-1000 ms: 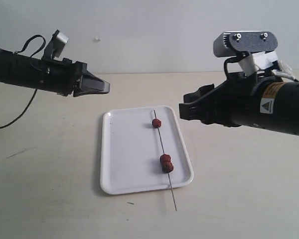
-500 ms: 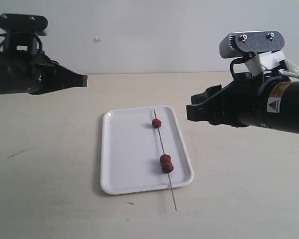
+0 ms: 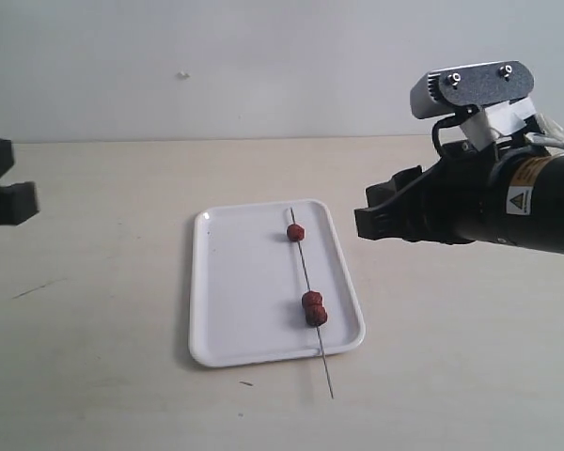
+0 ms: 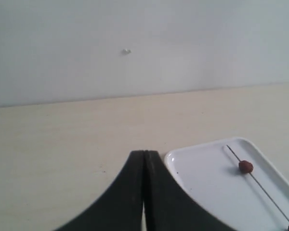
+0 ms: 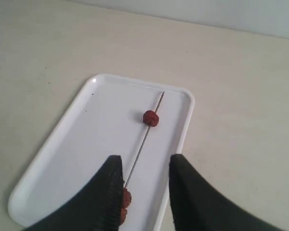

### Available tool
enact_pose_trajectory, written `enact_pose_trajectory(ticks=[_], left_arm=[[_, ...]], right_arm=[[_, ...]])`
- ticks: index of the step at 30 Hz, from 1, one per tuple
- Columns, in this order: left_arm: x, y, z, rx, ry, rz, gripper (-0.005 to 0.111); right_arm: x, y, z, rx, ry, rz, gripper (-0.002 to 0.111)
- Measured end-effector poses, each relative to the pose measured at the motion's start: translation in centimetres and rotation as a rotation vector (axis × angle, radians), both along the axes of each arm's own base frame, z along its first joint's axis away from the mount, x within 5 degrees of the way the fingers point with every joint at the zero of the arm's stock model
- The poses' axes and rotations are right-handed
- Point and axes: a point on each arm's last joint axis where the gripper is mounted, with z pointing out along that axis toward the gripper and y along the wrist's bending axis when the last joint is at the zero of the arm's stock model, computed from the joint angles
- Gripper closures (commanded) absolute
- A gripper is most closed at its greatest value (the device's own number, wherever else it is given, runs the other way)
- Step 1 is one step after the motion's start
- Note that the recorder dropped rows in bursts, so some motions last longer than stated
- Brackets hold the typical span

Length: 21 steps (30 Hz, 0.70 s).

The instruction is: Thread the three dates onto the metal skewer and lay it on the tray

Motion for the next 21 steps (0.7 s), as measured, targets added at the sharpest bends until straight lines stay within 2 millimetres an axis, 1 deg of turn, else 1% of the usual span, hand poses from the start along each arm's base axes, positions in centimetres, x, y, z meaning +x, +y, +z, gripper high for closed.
enact_pose_trajectory(ticks=[2, 4, 8, 12, 13, 15, 20, 21], left_arm=[[-1.7, 1.2, -0.3, -0.052, -0.053, 0.007, 0.107], [-3.6, 2.5, -0.6, -0.094, -0.139, 0.005, 0.107], [-7.0, 4.4, -1.5, -0.217, -0.322, -0.034, 0.107], [-9.4, 5.3, -2.7, -0.281, -0.443, -0.101, 0.107], [-9.8, 5.5, -3.0, -0.298, -0.455, -0.111, 0.107], [-10.4, 5.7, -3.2, -0.317, -0.465, -0.132, 0.107], [-11.3, 5.4, -3.9, -0.262, -0.443, -0.213, 0.107], [-11.6, 5.4, -4.1, -0.253, -0.430, -0.233, 0.107]], right_arm=[[-0.1, -0.1, 0.2, 0.001, -0.009, 0.001, 0.096], [-0.5, -0.2, 0.6, 0.011, -0.037, 0.005, 0.108], [-2.0, -0.7, 0.7, 0.044, -0.106, 0.015, 0.108], [-4.2, -1.4, 0.7, 0.089, -0.195, 0.027, 0.108], [-4.6, -1.6, 0.9, 0.103, -0.224, 0.030, 0.108], [-6.1, -2.1, 0.7, 0.133, -0.290, 0.040, 0.108], [-9.9, -3.5, 0.4, 0.198, -0.427, 0.053, 0.108], [-11.4, -4.0, 0.3, 0.215, -0.479, 0.059, 0.108]])
